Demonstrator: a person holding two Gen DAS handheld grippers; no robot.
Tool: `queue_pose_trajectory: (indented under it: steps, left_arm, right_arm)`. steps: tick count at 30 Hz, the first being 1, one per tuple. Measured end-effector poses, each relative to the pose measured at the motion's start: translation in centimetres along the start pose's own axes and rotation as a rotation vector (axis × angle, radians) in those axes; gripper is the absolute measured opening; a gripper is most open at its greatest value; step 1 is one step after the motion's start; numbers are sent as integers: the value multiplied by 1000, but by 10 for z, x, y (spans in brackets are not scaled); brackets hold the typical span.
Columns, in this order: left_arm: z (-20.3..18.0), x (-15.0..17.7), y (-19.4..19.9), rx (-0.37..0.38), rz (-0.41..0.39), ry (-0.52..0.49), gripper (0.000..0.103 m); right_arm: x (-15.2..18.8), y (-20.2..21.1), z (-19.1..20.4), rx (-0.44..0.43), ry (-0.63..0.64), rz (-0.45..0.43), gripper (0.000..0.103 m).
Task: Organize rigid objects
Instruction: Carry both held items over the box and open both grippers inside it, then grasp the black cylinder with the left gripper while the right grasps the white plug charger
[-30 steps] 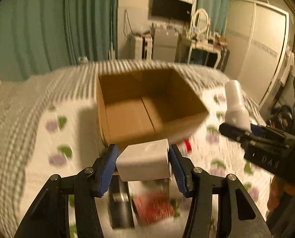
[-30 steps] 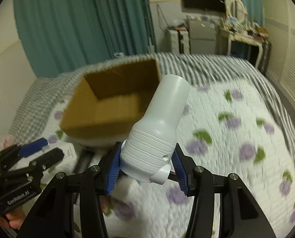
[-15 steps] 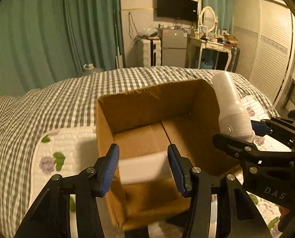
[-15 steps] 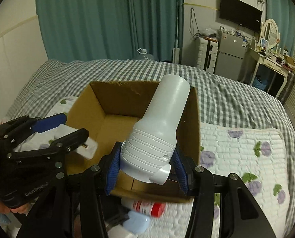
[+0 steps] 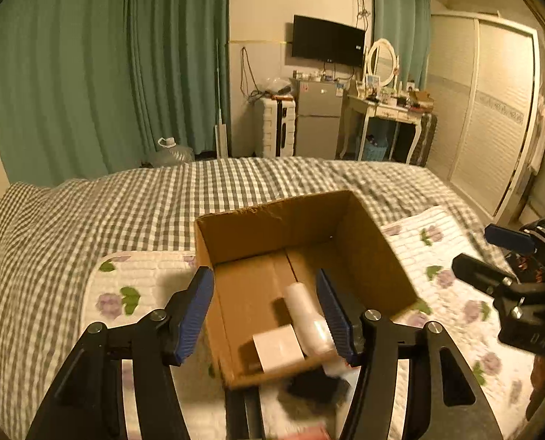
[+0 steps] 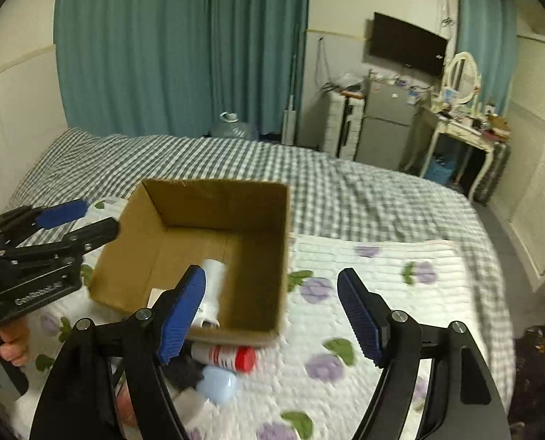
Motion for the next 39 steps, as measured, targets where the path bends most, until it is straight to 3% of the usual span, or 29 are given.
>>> queue_pose_trajectory:
  steps: [6, 12, 16, 19, 26, 34, 39]
  left_arm:
    - [9, 18, 61, 9, -3, 19, 62]
    - [28, 57, 79, -12, 34, 41, 62]
    - [35, 98, 60, -35, 86, 36, 62]
    - [36, 128, 36, -66, 144, 14, 62]
    - [30, 171, -17, -59, 246, -3, 62]
    - [32, 178, -53, -26, 311, 60, 62]
    - [22, 181, -76, -67, 365, 41, 62]
  right_arm:
    - [9, 65, 14, 19, -16, -27, 75]
    - [38, 85, 43, 13, -48, -24, 75]
    - [75, 63, 57, 2, -81, 15, 75]
    - [107, 28, 65, -8, -93, 95, 75]
    - [165, -56, 75, -20, -91, 273, 75]
    - [177, -100, 83, -49, -134, 322, 68]
    - [180, -104, 86, -32, -122, 333, 59]
Point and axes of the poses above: each gripper's, at about its wrist camera, not at the fingertips, and y roughly against the way its jaws point, z to its left, x to its underside, the point moved 3 cm from there along -y, roughly the way its jaws point
